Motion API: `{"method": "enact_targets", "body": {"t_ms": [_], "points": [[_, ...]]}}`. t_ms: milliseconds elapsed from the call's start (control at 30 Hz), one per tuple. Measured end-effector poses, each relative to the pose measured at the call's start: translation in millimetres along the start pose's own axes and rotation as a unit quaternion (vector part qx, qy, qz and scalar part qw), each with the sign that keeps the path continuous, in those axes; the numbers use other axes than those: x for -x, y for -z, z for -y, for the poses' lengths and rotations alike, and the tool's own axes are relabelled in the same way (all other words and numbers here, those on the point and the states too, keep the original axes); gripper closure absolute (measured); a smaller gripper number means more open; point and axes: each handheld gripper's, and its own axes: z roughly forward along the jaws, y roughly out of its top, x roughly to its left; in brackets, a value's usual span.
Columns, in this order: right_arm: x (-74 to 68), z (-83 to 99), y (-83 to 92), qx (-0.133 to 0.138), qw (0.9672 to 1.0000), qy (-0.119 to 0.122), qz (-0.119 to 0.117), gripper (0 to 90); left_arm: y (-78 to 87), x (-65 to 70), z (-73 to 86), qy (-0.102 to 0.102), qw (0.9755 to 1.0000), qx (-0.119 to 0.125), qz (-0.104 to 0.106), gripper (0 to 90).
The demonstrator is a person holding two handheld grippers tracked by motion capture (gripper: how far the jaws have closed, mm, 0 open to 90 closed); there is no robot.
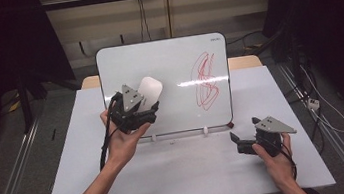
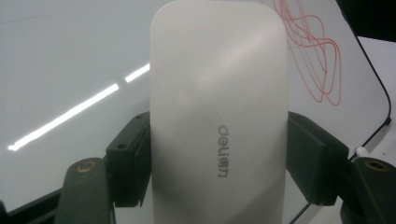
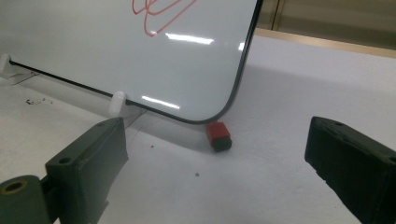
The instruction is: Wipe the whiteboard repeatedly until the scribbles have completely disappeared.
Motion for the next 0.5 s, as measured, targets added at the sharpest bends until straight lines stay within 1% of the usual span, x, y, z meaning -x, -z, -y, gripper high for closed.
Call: {"method": "enact_targets", "body": {"t_ms": [133, 200, 233, 267, 500], "points": [[-0.3, 0.2, -0.4, 0.0, 1.0, 0.001, -0.002, 5.7, -5.3, 5.6, -7.7, -0.013, 0.9999, 0.0, 0.004, 31.0], [0.1, 0.3, -0.4, -0.001, 1.0, 0.001, -0.002, 5.7, -9.0, 8.5, -13.1, -0.016, 0.9998, 0.004, 0.007, 31.0], [0.1, 0.3, -0.4, -0.001, 1.0, 0.001, -0.002, 5.7, -9.0, 8.5, -13.1, -0.016, 0.9998, 0.004, 0.007, 31.0], [0.2, 0.3, -0.1, -0.001, 1.0, -0.001, -0.003, 5.7, -11.8, 10.2, -16.6, -0.02, 0.9998, 0.003, 0.009, 31.0], [0.2, 0.3, 0.2, 0.0, 1.0, 0.0, -0.003, 5.7, -20.5, 15.0, -25.1, -0.025, 0.9996, 0.007, 0.012, 31.0]]}}
